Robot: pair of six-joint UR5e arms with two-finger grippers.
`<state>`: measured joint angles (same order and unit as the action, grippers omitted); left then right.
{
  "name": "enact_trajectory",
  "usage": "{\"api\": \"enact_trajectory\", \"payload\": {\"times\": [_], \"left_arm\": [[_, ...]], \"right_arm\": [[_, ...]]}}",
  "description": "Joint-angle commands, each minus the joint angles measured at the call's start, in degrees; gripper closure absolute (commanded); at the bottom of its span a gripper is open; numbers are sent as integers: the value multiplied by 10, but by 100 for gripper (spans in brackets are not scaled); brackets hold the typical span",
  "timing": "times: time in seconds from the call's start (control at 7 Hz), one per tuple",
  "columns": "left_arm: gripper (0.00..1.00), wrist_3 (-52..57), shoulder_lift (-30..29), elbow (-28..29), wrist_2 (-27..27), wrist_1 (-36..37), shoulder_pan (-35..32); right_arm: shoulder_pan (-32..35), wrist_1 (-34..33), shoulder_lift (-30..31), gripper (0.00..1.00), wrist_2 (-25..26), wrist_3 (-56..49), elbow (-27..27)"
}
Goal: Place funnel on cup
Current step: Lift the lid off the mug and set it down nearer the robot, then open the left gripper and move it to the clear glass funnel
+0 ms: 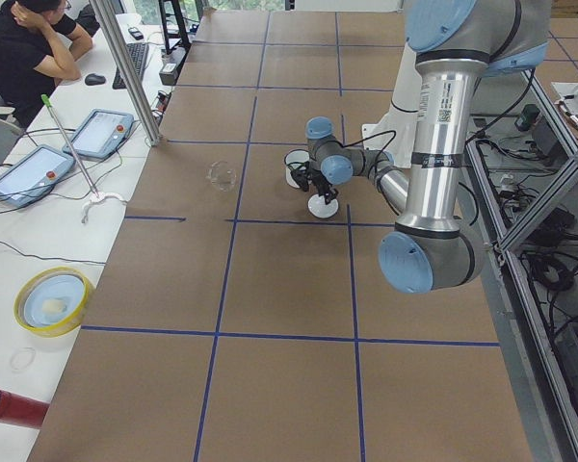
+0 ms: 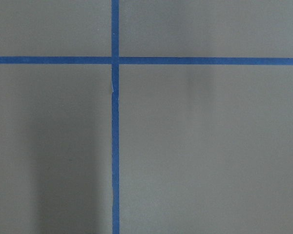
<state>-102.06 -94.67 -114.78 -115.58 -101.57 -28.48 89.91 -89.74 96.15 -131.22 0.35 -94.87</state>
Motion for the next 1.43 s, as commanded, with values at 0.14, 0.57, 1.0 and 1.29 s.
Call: {"api": "enact_trajectory", "payload": {"times": [0.14,0.57,1.0,1.29], "left_arm": [[0,11,-3,-24,-1,2,-28],[0,-3,-123,83,12,-53,-151],[0,-195,-135,192,120,-331,-169],[0,-261,-206,283,181,-369,-167]], "right_arm": [[0,0,0,0,0,0,0],[0,0,0,0,0,0,0],[0,0,0,0,0,0,0],[0,0,0,0,0,0,0]]}}
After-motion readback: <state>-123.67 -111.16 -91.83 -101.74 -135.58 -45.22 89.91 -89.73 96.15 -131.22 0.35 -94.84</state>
